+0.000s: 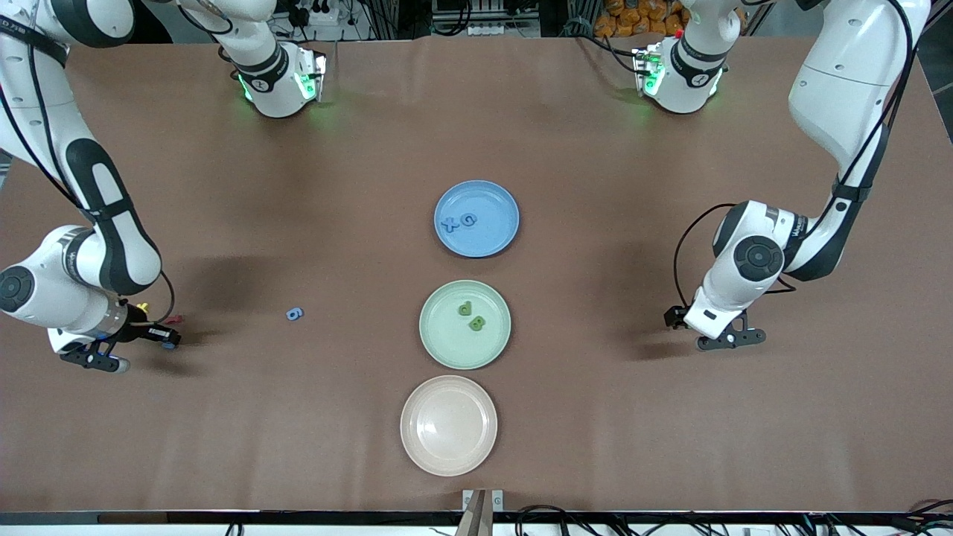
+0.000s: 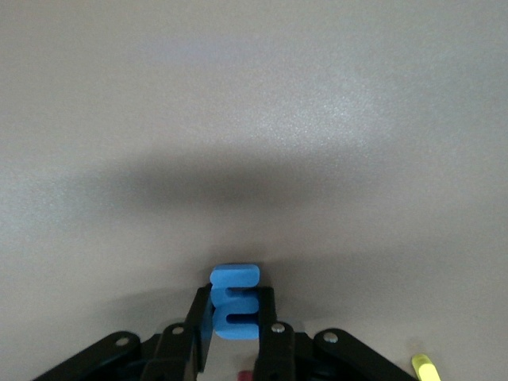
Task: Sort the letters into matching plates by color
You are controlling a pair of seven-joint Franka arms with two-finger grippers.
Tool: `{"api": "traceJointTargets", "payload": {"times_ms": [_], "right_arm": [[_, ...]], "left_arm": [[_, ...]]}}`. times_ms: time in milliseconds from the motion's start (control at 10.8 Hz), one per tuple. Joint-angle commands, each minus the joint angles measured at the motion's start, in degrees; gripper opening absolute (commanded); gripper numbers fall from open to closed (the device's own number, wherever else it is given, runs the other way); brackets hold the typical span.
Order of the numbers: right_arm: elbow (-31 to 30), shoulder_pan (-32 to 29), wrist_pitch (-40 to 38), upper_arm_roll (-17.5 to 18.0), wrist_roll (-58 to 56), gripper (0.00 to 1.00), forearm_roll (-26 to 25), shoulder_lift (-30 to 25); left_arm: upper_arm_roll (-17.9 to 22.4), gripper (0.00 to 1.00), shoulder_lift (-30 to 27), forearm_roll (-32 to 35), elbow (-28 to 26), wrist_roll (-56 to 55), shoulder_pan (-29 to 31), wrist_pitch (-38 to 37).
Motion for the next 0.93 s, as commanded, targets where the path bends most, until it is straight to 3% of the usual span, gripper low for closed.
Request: {"api": "traceJointTargets", "payload": {"times_ms": [0, 279, 465, 558, 837], "right_arm": [[1.22, 2.50, -1.22, -0.49, 0.33, 0.00, 0.69, -0.09], [0.34, 5.06, -11.29, -0.40, 1.03, 0.00, 0.96, -4.91], [-1.15, 8.73, -19.40, -0.22, 3.30, 0.00, 6.29, -10.01], [-2.03, 10.23, -19.86, 0.65, 6.89, 0.00, 9.37, -11.16], [-5.36, 14.63, -18.90, 5.82, 20.76, 0.00, 10.01, -14.50]], "left_arm": [[-0.31, 1.00, 3.73, 1.33, 3.60, -0.83, 0.17, 0.50], [-0.39, 1.00, 4.53, 1.24, 3.78, -0.74, 0.17, 0.58], [-0.48, 1.00, 4.44, 1.07, 3.60, -0.74, 0.52, 0.50], [-0.57, 1.00, 4.44, 0.80, 3.43, -0.83, 0.52, 0.50], [-2.06, 1.00, 4.26, -0.25, 3.16, -0.65, 2.01, 0.41]]}}
